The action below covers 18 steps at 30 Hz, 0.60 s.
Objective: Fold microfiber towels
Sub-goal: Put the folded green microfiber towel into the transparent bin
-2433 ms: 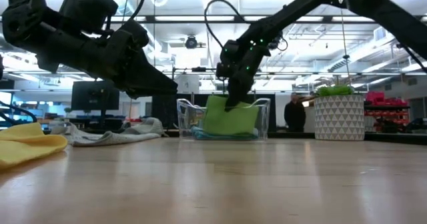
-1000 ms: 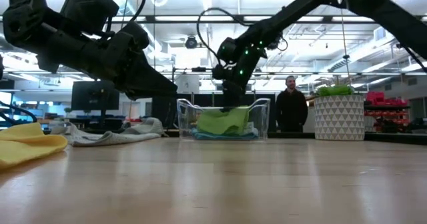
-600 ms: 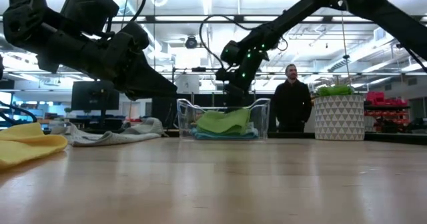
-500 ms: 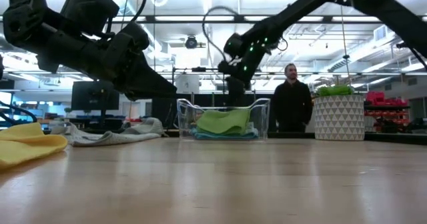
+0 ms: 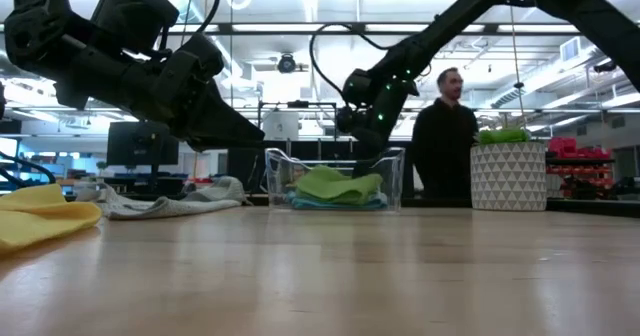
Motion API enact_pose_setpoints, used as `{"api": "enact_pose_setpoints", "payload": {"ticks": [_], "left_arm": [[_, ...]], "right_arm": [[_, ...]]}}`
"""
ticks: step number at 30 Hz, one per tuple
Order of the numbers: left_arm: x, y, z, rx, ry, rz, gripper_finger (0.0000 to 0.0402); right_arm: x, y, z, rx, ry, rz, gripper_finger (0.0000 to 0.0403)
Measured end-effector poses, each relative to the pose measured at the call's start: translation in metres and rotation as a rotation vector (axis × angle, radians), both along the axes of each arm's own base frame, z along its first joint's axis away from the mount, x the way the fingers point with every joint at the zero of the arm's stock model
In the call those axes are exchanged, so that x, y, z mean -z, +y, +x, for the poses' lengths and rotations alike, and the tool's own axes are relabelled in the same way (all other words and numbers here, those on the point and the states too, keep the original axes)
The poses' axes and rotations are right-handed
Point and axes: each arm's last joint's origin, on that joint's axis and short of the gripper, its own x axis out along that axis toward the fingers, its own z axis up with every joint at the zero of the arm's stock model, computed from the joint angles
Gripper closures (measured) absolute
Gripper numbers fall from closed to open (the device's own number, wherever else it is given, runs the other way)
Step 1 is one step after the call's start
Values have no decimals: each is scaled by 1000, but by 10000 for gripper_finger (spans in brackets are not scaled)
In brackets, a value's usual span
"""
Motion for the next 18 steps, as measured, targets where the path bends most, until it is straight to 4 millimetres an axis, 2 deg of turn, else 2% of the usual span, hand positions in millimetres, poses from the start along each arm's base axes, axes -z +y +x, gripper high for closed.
{"api": "enact_pose_setpoints", "payload": {"ticks": [6, 9, 12, 18], "left_arm": [[0, 0, 0, -2, -1, -4, 230], [0, 0, 0, -3, -3, -10, 230], [0, 0, 0, -3, -3, -11, 230], [0, 0, 0, -3, -3, -10, 230]], "right_arm": [[10, 1, -6, 31, 70, -22, 398], [1, -1, -3, 34, 49, -40, 397], [-13, -5, 3, 50, -49, -70, 387], [-14, -5, 11, 60, -127, -57, 393]]}}
